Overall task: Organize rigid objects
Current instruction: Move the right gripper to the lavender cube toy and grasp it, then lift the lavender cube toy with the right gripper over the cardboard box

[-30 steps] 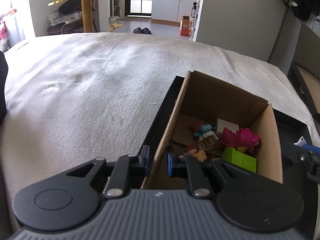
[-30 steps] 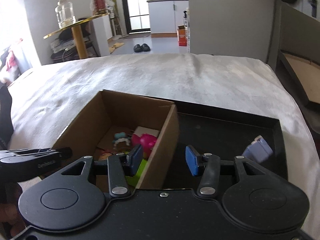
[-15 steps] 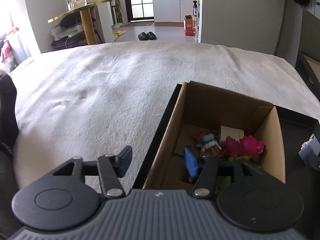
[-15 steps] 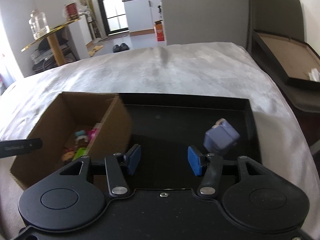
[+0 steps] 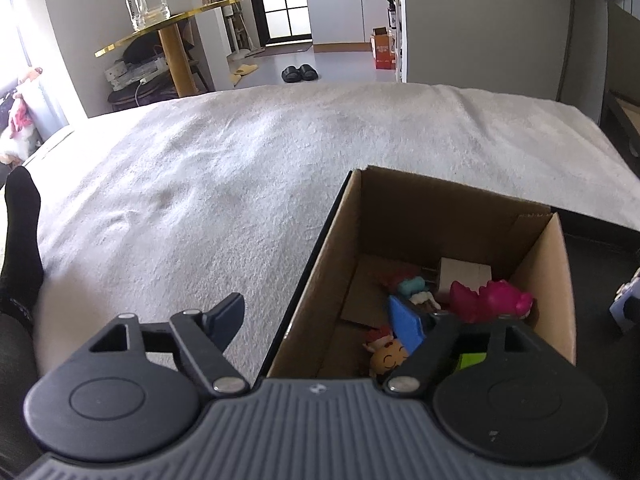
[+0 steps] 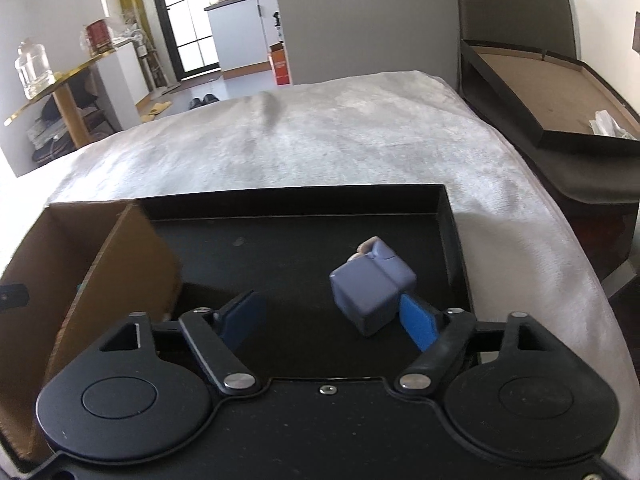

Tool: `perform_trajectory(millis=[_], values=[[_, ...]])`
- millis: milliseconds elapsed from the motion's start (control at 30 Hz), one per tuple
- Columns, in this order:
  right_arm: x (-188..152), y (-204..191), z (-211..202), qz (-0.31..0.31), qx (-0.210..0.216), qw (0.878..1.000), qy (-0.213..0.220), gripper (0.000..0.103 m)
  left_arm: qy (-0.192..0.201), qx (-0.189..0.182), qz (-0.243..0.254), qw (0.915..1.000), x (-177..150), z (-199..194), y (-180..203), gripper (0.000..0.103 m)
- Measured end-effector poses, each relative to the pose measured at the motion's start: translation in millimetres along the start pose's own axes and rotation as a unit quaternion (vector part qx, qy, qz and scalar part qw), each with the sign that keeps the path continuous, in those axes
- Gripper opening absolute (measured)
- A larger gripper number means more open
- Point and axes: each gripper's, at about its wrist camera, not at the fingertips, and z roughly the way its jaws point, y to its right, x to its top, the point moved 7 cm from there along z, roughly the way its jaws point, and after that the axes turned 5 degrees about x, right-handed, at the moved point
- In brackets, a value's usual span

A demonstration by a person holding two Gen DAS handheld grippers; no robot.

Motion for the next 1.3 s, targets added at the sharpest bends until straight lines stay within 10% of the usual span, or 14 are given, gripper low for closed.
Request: perform_trajectory(millis=[367,700,1300], values=[[2,25,27,-0.007,-0.03,1.0,0.001,0.077,-0.006,-0.001,0.001,1.0,-1,8,5,0.078],[-2,43,35,0.004,-0.044,0.999,-0.005,0.046,-0.008,-0.003,-0.005,1.0,-3,9,1,0.078],[6,-16,-11,-0.009,-0.005,1.0,0.0,0.045,-0.001,-0.028,-0.013,0.9995,-11,-2,-10,0.078]])
